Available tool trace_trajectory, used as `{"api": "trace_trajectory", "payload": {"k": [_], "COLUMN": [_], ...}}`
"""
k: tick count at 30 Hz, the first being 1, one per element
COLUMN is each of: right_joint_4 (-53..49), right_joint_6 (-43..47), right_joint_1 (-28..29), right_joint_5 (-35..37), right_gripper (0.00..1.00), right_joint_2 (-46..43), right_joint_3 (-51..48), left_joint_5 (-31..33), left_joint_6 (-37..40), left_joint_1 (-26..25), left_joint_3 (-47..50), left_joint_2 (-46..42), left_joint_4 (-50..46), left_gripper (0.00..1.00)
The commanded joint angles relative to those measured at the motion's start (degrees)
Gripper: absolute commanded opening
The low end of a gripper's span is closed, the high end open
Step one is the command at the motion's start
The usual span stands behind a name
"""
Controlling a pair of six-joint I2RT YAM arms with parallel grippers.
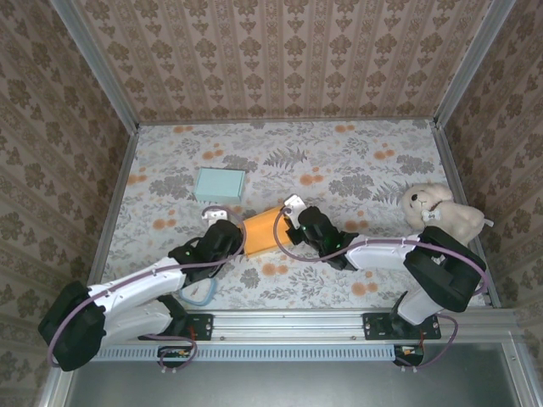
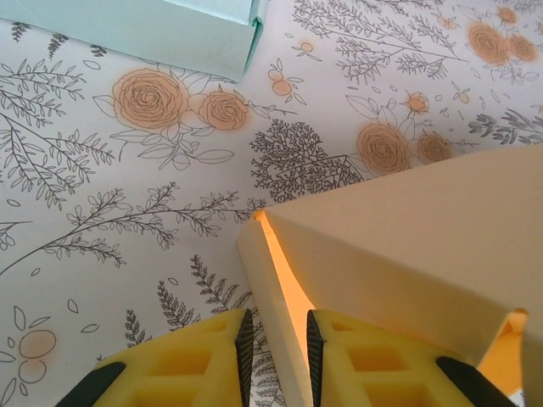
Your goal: Fold the paper box
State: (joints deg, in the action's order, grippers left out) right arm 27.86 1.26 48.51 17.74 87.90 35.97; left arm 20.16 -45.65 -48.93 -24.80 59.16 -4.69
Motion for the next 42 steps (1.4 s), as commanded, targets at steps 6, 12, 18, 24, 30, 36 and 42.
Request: {"api": "trace_trajectory", "payload": {"k": [6,12,18,24,30,36,42], "right_joint_4": [-6.16,-7.03,-7.17,-7.99,-7.66,-7.97,-14.32], "right_joint_6": [-2.56,-4.42,-7.79,-10.32,-12.44,-13.55,-16.85], "right_joint_1": [6.68,8.63,9.88,12.6,15.37,16.05,16.43], "right_joint_5": [0.28,4.03,6.5,10.31,15.48,16.83,14.88], "right_gripper": [0.0,0.0,0.0,0.0,0.0,0.0,0.0], "right_joint_2": [-1.68,0.82,2.78,4.23,6.58,4.43,1.52], "right_joint_3": [1.34,1.75,1.65,2.0,1.61,1.01,3.59], "left_joint_5": [2.05,3.11,3.15,3.04,3.03,3.87,4.09], "left_joint_6": [-1.28,-1.55,-1.54,-2.16,-2.56,-2.78,-2.74], "left_joint_1": [-2.76,-2.89,-2.91,-2.94,-3.1,-3.19,-3.14], "left_joint_3": [1.04,2.78,4.31,6.13,7.52,8.29,8.54], "left_joint_2": [-1.94,-5.82,-7.67,-7.17,-7.37,-9.5,-11.6], "left_joint_4": [-2.14,-3.98,-5.16,-4.24,-4.01,-5.62,-6.74], "left_gripper": [0.26,0.26,0.26,0.25,0.25,0.25,0.25]}}
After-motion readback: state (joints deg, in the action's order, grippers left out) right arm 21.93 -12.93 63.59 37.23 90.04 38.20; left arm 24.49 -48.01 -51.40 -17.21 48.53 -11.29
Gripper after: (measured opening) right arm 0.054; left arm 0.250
